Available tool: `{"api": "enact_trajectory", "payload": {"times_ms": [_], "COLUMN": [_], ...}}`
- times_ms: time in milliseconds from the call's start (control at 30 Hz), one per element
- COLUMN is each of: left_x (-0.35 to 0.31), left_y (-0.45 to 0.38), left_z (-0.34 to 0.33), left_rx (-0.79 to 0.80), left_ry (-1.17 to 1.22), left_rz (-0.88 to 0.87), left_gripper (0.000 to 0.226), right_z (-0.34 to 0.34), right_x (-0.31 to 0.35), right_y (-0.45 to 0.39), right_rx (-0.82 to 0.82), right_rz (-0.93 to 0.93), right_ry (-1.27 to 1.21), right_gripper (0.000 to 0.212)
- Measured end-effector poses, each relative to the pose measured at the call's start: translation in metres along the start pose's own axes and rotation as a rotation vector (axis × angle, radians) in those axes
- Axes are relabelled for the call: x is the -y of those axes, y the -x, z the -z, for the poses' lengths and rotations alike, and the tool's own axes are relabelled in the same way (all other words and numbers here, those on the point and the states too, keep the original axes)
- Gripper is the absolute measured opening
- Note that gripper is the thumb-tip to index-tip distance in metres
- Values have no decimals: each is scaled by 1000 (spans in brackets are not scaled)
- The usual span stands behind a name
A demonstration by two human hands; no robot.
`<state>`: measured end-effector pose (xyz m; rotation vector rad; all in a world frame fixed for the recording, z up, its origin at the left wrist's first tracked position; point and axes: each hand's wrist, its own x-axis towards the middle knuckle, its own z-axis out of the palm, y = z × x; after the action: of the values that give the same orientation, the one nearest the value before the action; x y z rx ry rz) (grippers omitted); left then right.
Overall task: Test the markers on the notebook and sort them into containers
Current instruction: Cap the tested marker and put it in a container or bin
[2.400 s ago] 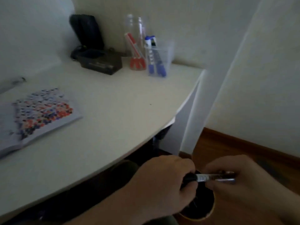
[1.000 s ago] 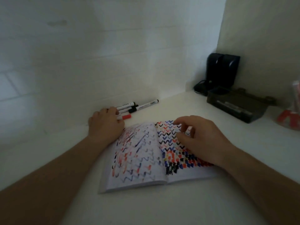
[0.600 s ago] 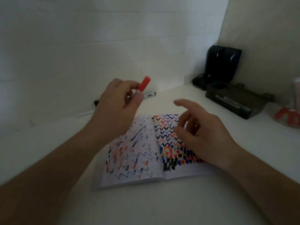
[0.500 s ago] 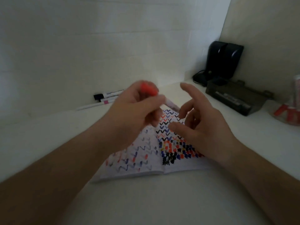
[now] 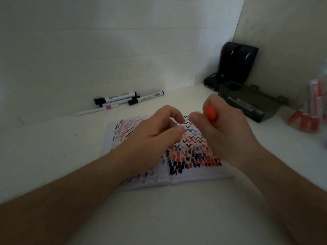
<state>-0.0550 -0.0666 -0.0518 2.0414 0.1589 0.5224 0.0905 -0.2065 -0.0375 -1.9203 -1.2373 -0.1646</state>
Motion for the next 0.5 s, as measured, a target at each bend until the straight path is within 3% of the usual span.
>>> {"api": "enact_trajectory", "payload": {"times_ms": [133,233,367,433,500], "left_x": [0,7,17,19,18], "left_y": [-1,-5,-8,-9,-10], "left_z": [-3,-3,8,15,18], "left_rx": [18,21,-15,67,184], "left_ry": [-185,-456,-611,-650,-709], "left_rz": [-61,-104,-82,-57,-53], "left_gripper": [33,28,11,7,21], "right_z": [-6,-15,-17,-8,1], "right_x": [5,0,-14,-17,-16], "right_y": [8,10,4,3,4], "right_rx": [302,406,412,393,364], "right_rz": [50,156,217,103,-52], "right_ry": [241,210,301,280,182], "right_gripper": [29,17,17,22,25]}}
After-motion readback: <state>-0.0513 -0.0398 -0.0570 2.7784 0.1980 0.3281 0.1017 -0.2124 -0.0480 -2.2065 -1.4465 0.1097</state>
